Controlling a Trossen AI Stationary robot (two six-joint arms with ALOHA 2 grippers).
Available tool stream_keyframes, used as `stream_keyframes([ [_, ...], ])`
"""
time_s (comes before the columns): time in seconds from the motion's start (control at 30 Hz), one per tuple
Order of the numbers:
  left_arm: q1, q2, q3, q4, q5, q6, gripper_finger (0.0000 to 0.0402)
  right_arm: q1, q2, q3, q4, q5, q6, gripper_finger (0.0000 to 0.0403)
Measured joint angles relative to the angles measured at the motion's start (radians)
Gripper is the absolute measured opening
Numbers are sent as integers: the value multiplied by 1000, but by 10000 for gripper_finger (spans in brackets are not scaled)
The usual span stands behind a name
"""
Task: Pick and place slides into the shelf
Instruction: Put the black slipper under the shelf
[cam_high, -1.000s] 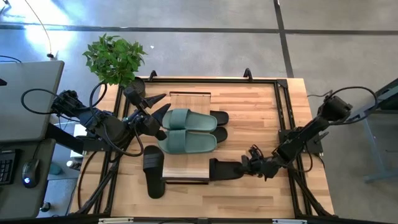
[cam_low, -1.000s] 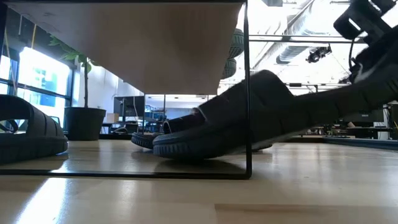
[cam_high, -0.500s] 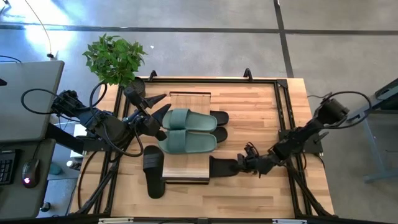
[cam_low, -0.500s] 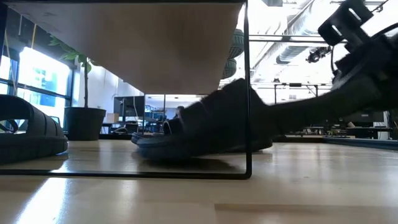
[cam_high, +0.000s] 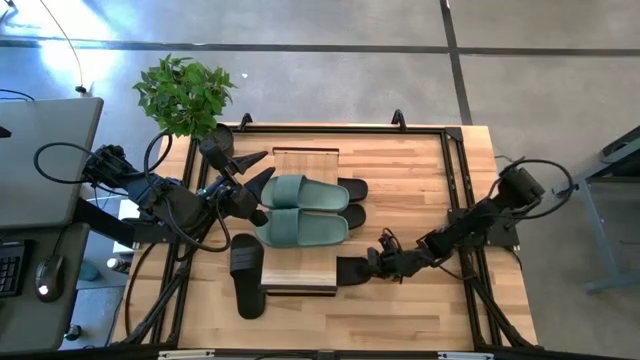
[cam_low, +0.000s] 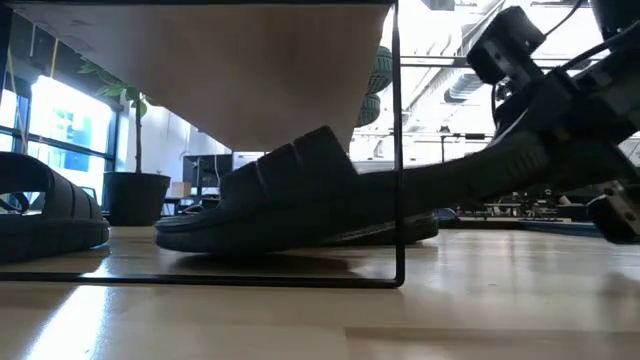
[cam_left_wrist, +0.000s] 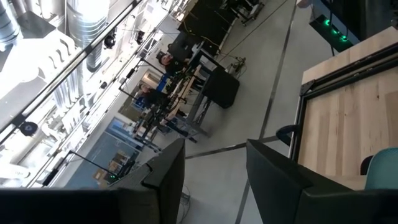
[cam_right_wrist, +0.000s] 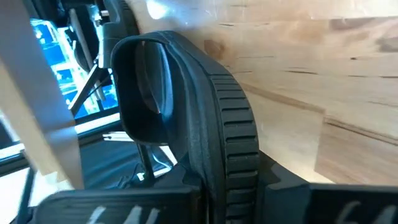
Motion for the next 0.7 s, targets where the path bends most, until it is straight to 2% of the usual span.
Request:
stream_keyframes([
  [0.33,0,0,0,0,7,0,154,-19,101,81,29,15,0,38],
  [0.7,0,0,0,-5,7,0,154,-71,141,156,9,-65,-79,37],
])
